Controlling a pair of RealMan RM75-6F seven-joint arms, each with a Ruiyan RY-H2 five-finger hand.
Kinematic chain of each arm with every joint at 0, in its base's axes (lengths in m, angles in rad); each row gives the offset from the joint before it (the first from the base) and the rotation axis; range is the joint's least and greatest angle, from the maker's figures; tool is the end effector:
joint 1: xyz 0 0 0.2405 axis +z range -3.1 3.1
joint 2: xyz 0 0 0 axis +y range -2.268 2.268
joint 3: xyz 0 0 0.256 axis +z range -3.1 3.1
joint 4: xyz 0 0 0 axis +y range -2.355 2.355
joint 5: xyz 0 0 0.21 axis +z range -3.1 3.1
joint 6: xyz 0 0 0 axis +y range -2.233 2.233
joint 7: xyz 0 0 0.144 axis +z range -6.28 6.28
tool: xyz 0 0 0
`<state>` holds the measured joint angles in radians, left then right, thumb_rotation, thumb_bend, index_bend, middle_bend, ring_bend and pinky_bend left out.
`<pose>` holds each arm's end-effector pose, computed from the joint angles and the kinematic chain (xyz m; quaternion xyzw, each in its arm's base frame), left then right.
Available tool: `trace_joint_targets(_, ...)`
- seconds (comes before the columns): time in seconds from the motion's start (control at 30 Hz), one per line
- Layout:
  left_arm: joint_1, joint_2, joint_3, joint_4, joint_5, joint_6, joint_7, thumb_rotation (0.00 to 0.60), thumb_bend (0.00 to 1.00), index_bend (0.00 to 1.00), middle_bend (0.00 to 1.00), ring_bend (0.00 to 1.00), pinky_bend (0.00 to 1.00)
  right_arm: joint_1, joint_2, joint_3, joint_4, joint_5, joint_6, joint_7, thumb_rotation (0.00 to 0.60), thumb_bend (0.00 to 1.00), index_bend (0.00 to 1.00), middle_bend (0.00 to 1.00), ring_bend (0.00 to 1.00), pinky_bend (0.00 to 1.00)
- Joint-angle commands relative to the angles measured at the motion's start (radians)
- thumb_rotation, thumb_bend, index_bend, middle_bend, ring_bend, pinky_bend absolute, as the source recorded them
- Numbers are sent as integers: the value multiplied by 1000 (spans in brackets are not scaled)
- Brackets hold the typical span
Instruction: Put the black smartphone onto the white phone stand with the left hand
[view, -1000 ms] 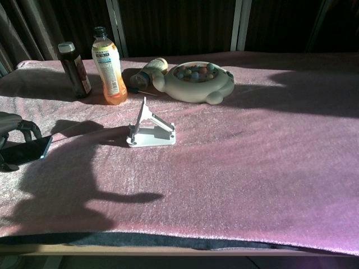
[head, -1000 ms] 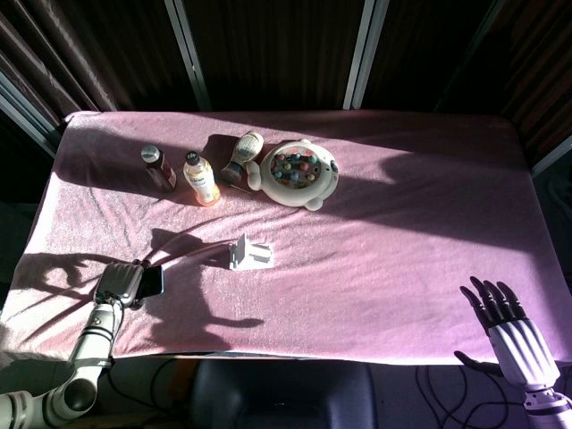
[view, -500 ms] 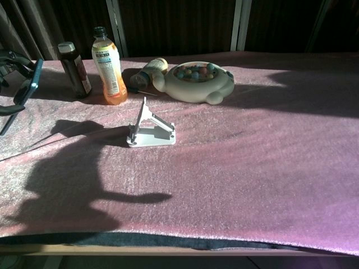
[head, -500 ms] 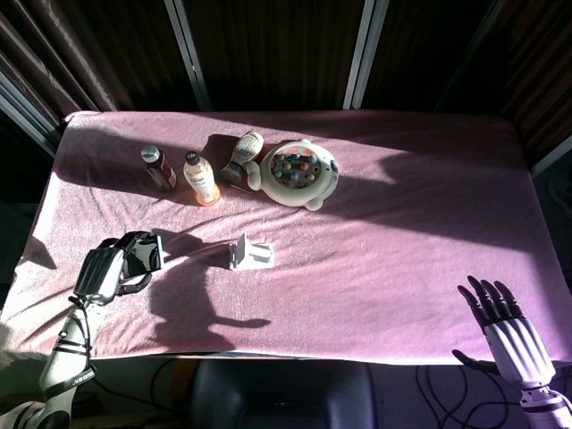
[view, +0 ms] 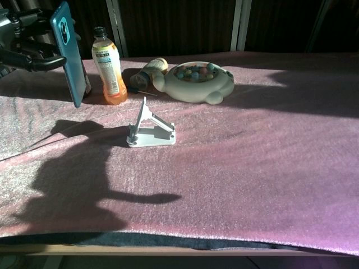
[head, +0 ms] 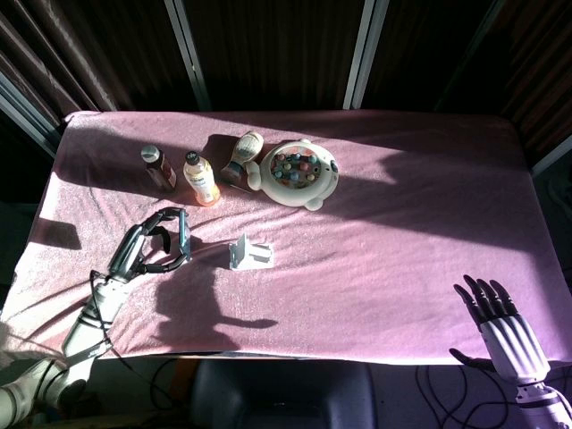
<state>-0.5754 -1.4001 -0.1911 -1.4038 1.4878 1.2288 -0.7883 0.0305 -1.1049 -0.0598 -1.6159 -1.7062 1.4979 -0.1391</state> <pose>-0.1897 0.3385 0.0738 -0.5135 -0.5393 -0.6291 0.2229 -0.3007 -0.1382 0.1391 0.6869 -0.3394 0.3398 0.5454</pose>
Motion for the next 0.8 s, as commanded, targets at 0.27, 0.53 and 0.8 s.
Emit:
trace_joint_targets(0.27,-70,-137,-36,153,-53,-80,-48,600,509,791,1000,670,238,-5,8,-4,4,-10,19,27,600,245,0,0,0,0)
trace_joint_targets(0.53,-84,-204,-14,229,-42,-89,-41,600,506,791,1000,667,231,-5,4,-3,14,-19,29,25,600,246,0,0,0,0)
trace_joint_targets(0.8,-82,-227,-15,259,-52,-86,-48,600,513,791,1000,651,225,-10,6,-3,21,-33,50,37,600,245,0,0,0,0)
